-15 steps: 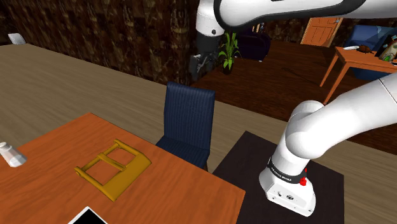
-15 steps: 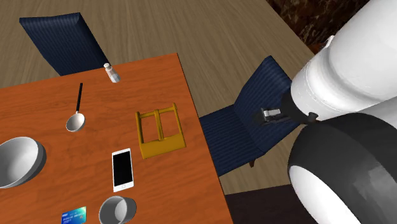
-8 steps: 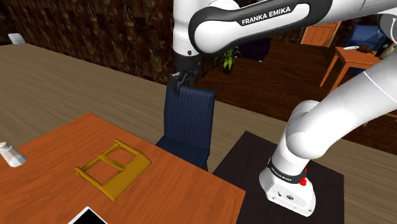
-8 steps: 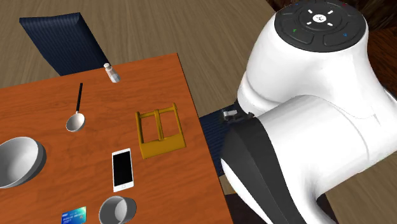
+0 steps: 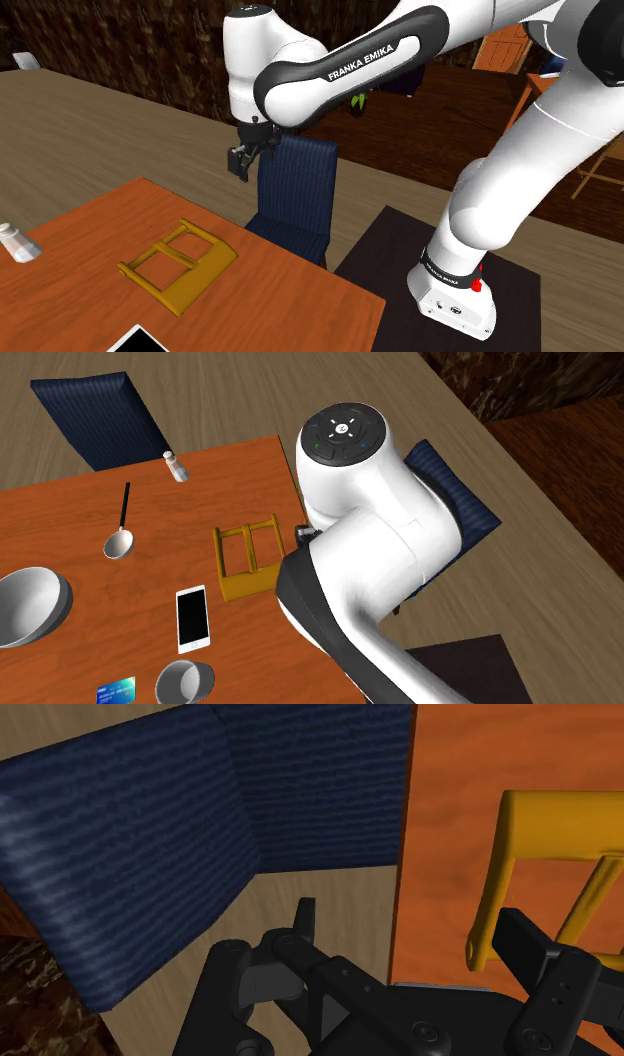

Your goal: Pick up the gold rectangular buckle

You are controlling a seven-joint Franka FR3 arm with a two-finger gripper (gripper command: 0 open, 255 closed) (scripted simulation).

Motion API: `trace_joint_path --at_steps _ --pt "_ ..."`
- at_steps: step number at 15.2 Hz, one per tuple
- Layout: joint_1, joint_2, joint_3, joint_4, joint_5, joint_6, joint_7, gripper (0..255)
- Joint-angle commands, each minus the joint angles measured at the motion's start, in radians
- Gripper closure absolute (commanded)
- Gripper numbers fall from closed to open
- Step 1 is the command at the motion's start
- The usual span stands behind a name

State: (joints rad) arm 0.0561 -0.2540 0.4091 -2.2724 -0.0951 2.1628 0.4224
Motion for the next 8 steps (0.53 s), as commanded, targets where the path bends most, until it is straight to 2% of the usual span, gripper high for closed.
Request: trace_joint_path --at_steps 1,8 --pt "-0.002 0.078 0.03 0.035 -0.033 0.032 0.047 0" --pt "0.03 0.353 0.093 0.192 -0.197 0.086 0.221 0"
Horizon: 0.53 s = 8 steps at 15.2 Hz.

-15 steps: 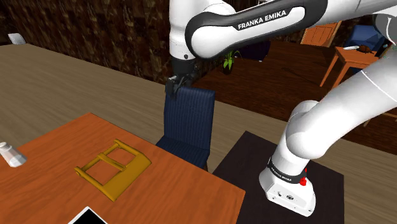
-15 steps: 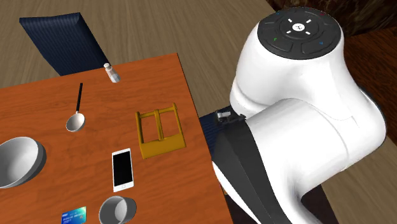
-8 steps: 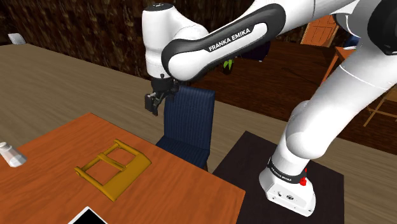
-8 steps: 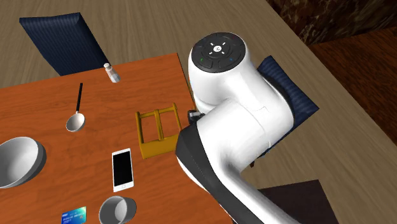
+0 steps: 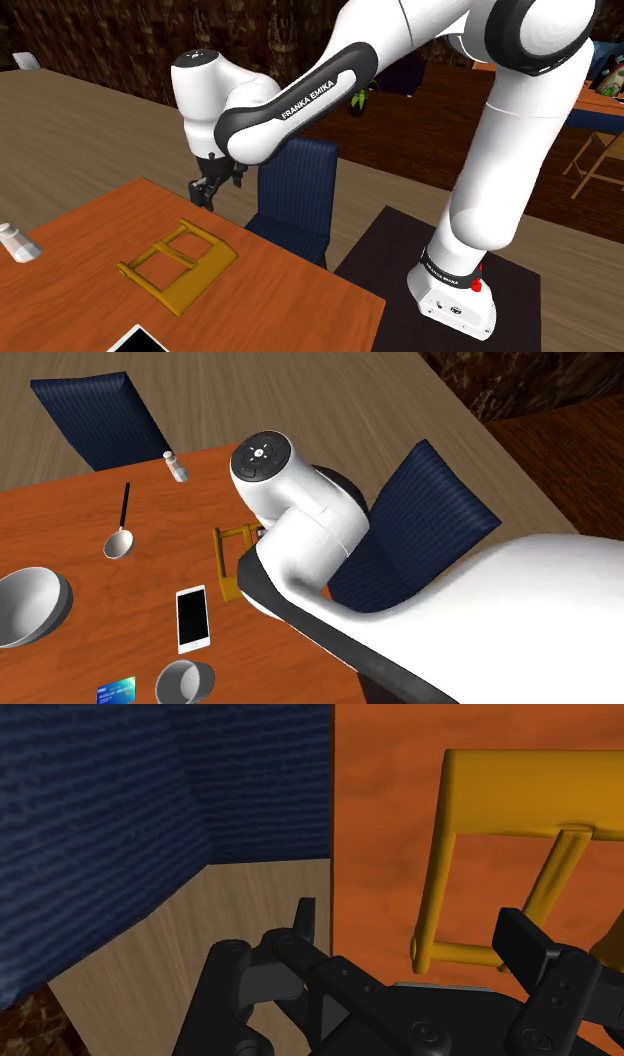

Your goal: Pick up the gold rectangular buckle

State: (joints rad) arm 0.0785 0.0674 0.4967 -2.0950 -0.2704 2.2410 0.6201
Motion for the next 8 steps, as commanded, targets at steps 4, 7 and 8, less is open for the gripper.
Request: trace_joint_path --at_steps 4,7,8 --pt "0.06 0.194 0.005 0.132 -0.12 0.01 0.111 0" --pt "0.112 0.313 -0.008 0.233 -0.182 0.001 0.16 0" --pt "0.13 0.352 -0.014 0.269 -0.199 -0.003 0.173 0"
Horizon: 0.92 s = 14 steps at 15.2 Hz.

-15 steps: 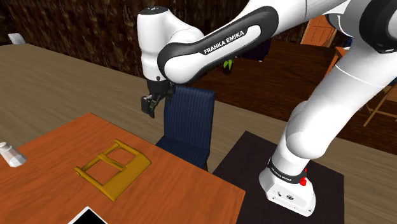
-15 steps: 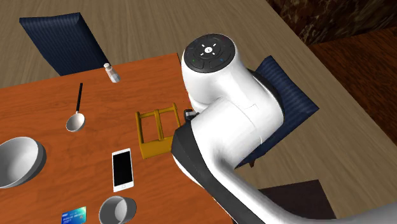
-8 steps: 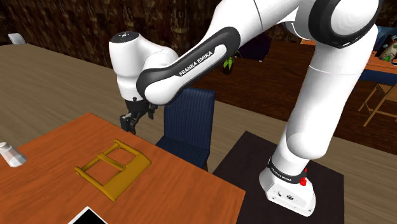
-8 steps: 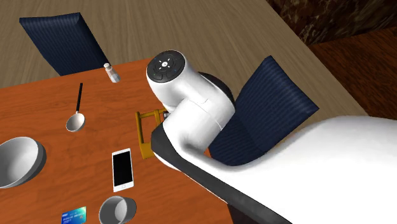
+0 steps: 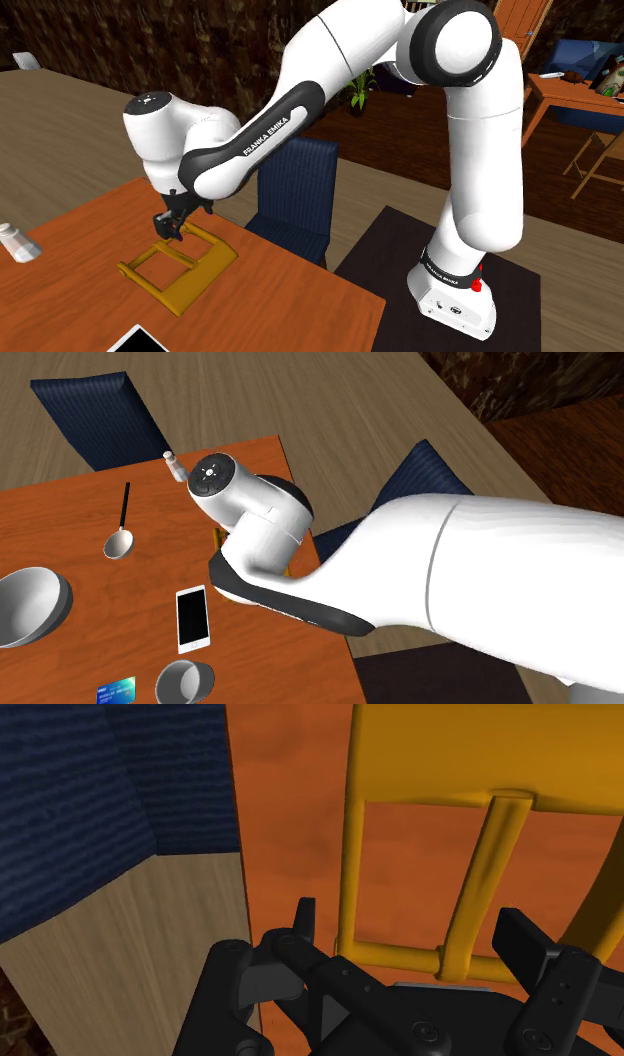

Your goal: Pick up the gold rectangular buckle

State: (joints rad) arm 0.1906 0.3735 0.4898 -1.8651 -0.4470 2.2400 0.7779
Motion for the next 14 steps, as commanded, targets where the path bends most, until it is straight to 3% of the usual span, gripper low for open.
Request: trace_joint_path --at_steps 1,5,14 --pt "0.037 0.086 -0.013 0.077 -0.038 -0.007 0.026 0" --pt "0.115 0.243 -0.039 0.243 -0.087 -0.034 0.054 0" --pt "0.131 0.302 -0.065 0.233 -0.123 0.029 0.085 0"
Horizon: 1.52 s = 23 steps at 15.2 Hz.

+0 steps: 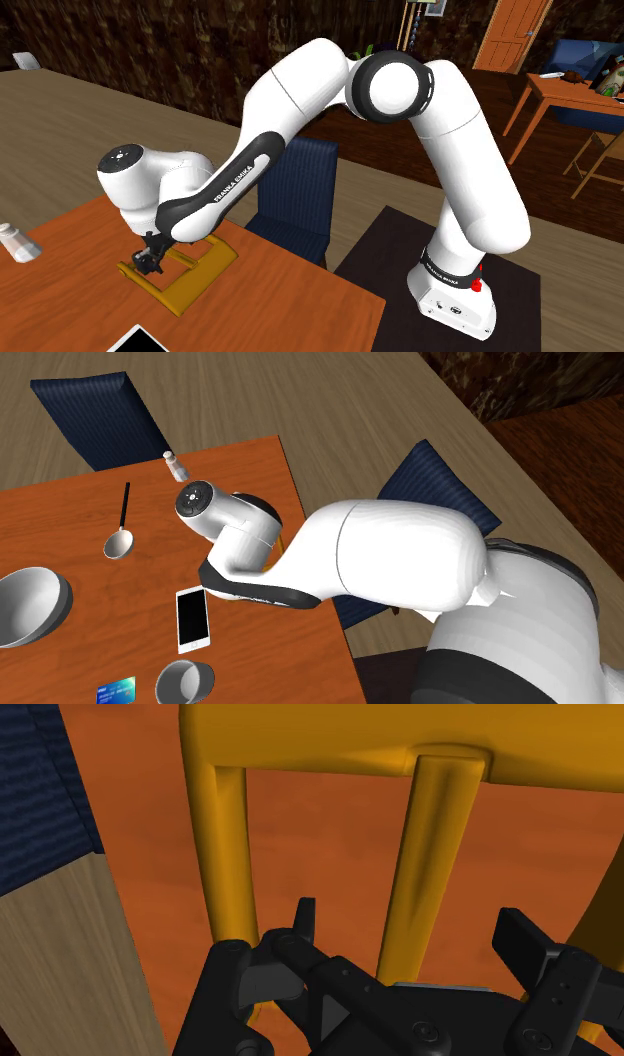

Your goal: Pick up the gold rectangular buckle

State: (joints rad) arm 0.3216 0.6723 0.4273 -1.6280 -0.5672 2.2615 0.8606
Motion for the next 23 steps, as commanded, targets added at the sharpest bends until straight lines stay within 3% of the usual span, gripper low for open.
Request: trace_joint_path --at_steps 1,2,11,23 --pt "0.0 0.003 -0.002 -0.004 -0.003 0.007 0.002 0" --pt "0.0 0.004 -0.002 -0.004 -0.004 0.008 0.003 255" --pt "0.0 0.003 -0.002 -0.003 -0.003 0.007 0.002 255" --pt "-0.022 -0.085 0.036 0.019 0.054 -0.095 -0.047 255"
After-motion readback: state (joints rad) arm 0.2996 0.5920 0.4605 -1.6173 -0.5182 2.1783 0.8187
